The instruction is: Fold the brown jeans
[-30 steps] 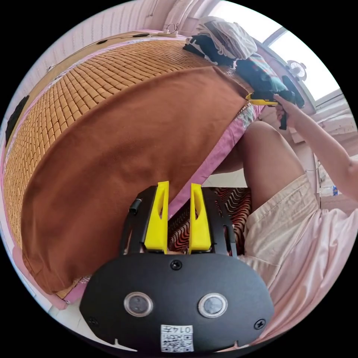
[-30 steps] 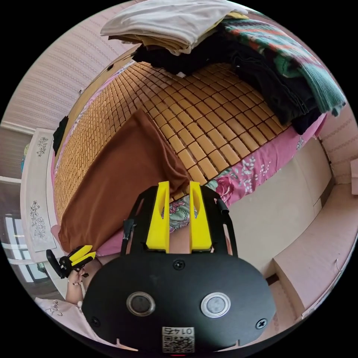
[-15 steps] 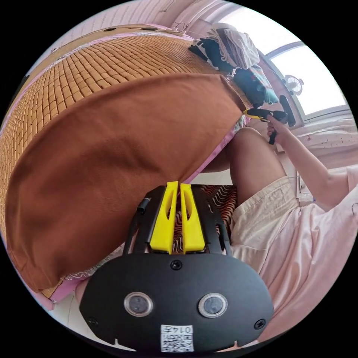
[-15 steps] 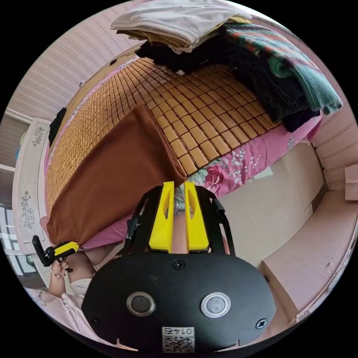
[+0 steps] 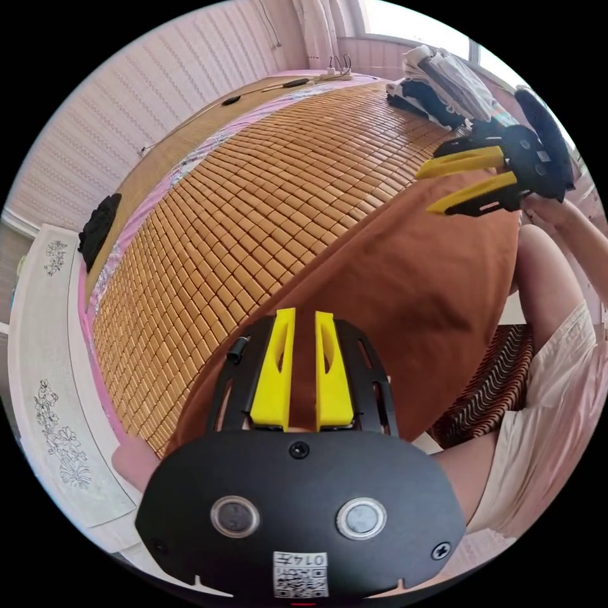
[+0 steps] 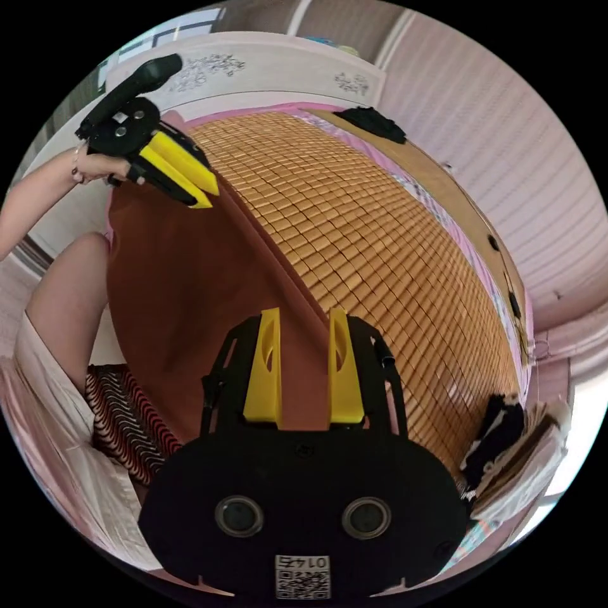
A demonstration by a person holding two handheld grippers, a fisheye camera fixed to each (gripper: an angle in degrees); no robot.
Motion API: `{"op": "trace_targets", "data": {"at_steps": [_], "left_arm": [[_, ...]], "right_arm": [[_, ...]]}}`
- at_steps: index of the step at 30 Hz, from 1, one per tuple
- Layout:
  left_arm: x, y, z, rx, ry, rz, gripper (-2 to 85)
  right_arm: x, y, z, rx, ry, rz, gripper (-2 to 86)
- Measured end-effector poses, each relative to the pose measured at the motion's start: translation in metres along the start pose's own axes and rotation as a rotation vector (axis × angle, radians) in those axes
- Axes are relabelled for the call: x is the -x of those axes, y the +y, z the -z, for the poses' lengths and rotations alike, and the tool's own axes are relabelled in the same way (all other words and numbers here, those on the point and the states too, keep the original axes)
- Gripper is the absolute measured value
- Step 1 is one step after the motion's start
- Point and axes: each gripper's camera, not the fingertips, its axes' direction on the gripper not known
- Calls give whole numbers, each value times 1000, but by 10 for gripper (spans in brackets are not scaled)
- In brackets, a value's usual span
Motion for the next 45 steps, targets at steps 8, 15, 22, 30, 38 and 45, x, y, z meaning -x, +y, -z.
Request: {"op": "trace_targets", "data": {"at_steps": [8,15,22,30,38,45], "left_arm": [[7,-10,-44,81,79,73,65],[22,-3,-24,11,92,114,3],[47,19,-40,-9,218,301,24],[91,153,0,80,-87,500,43],[164,244,-8,173,-85,789,95],[162,256,-46,237,-107,781,82]], "right_arm": [[-8,-79,-70,200,-118,43,33],[-11,-128,-71,235,-117,55,0],[-20,-154,-91,251,-165,-20,0],[-8,-181,-72,118,-132,12,1],[47,-276,-90,46,-220,141,74],[62,-318,-119,169,-270,176,43]]}}
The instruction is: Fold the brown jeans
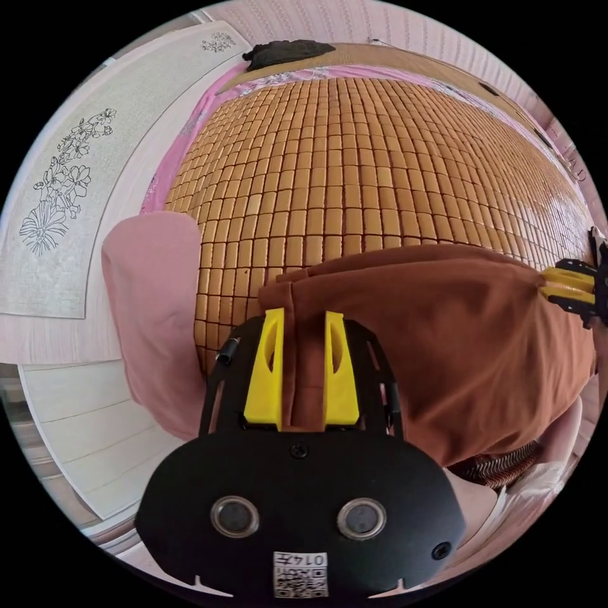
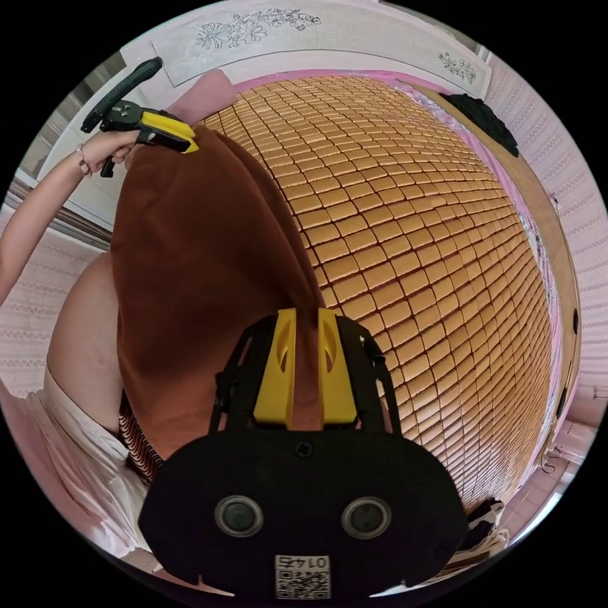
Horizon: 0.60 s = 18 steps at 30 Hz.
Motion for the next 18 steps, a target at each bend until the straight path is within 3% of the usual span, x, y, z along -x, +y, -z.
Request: {"op": "trace_targets", "data": {"at_steps": [4,9,12,13,18], "left_arm": [[2,10,29,-117,5,-29,5],[1,8,39,-207,-30,-24,-6],[1,-2,-9,-75,5,25,0],[-2,3,-9,-140,-28,22,7],[-3,12,9,-105,-114,-13,24]], "right_arm": [[-1,3,29,-77,-55,20,17],[-6,-6,35,-96,11,-2,12],[-11,-23,0,-1,16,-47,18],[-10,-26,-6,3,25,-56,23],[-15,-7,16,-74,41,-131,42]]}}
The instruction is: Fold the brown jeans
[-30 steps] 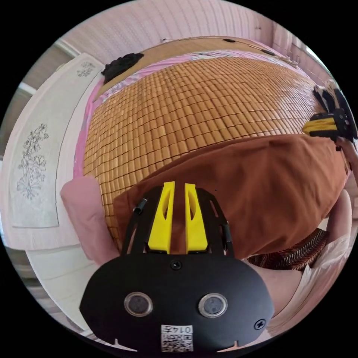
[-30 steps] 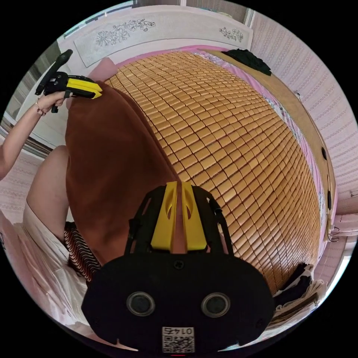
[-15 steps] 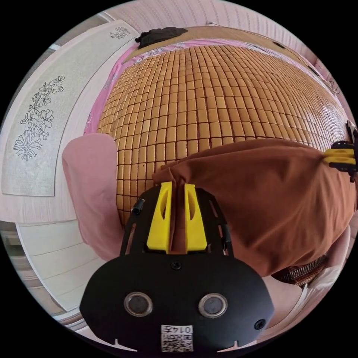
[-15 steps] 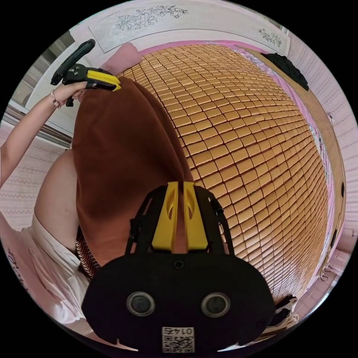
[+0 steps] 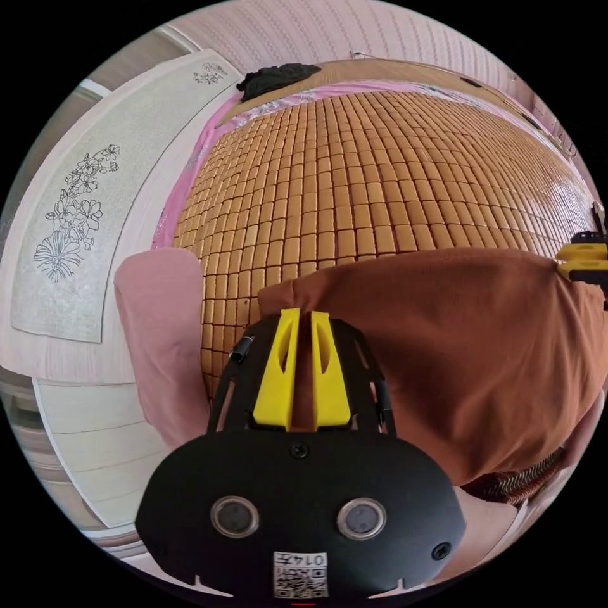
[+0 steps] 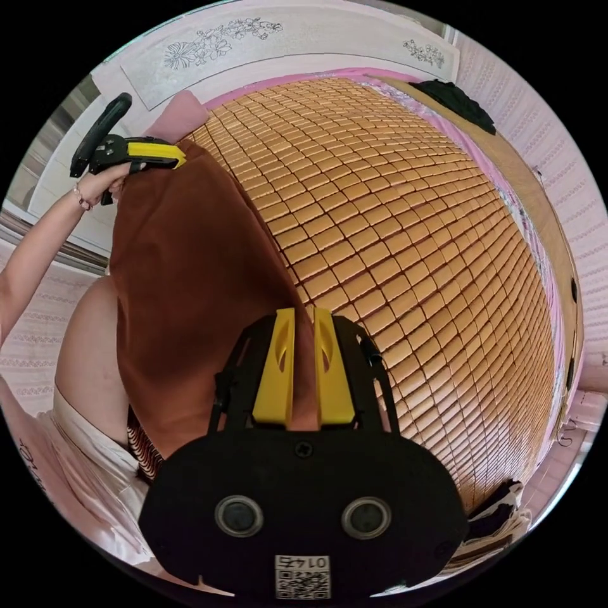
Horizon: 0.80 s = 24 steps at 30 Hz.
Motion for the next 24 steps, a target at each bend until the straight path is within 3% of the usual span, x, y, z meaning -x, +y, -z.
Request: {"op": "trace_targets", "data": {"at_steps": [2,5,10,13,18,22,24], "left_arm": [[2,11,23,-59,-23,-2,28],[-16,37,71,-199,79,-69,18],[-152,83,115,-248,524,-391,-8],[-241,101,121,-218,675,-519,-8],[-310,120,103,-153,515,-647,-9],[-307,113,98,-113,575,-677,-10],[-310,110,98,-94,576,-689,-10]], "right_arm": [[-2,19,12,-13,58,-37,19],[3,58,25,-17,115,-58,-2],[25,92,-5,121,106,-80,-7],[29,87,-9,70,159,-119,-6],[28,74,-23,76,158,-97,-3],[27,61,-21,186,108,-37,-4],[35,53,-9,152,88,4,-4]]}}
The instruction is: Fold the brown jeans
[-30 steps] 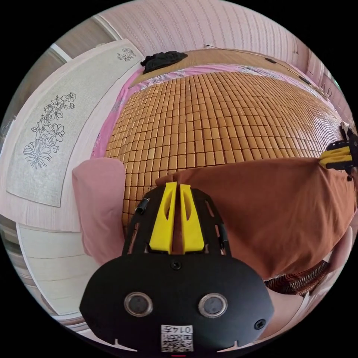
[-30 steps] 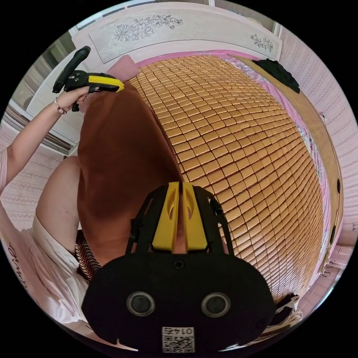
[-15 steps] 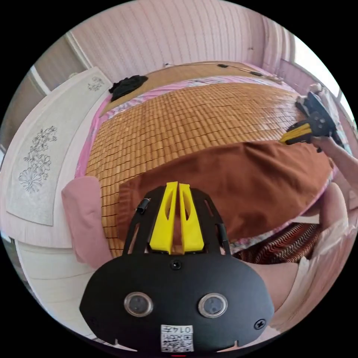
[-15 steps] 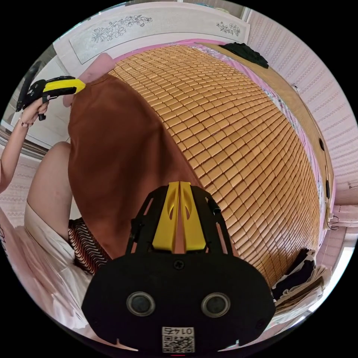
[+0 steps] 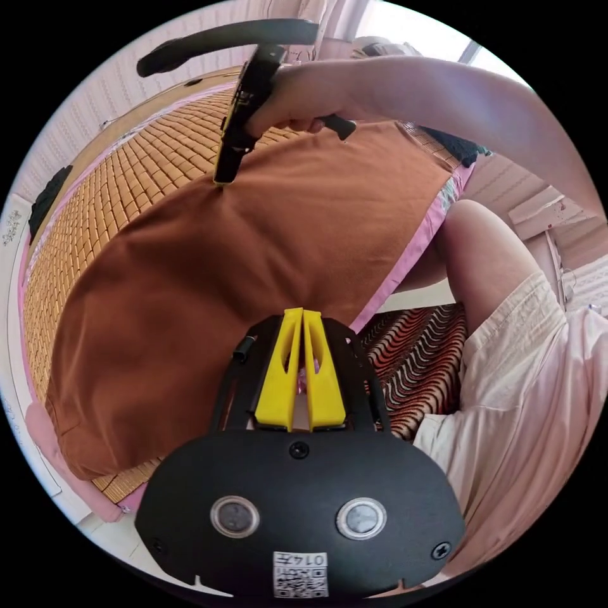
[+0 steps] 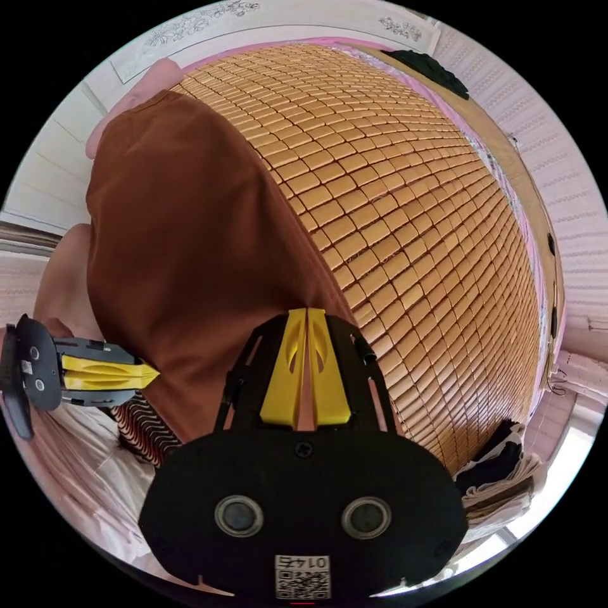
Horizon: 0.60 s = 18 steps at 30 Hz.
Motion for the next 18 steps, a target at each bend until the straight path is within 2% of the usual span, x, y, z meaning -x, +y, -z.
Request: {"op": "trace_targets", "data": {"at_steps": [2,3,6,12,18], "left_arm": [[-4,-1,-1,0,-14,-4,-10],[-7,-1,-2,-6,-24,-2,-10],[-15,0,-3,-21,-47,-2,-10],[-39,-7,-7,8,-127,-71,-10],[-59,-6,-10,-15,-175,-47,-10]], "right_arm": [[7,-7,-3,11,44,9,-4],[9,-13,-25,117,51,20,-4],[7,-16,-22,136,31,11,-4],[2,7,-21,102,-9,-9,-5],[9,34,-21,97,34,-15,-5]]}}
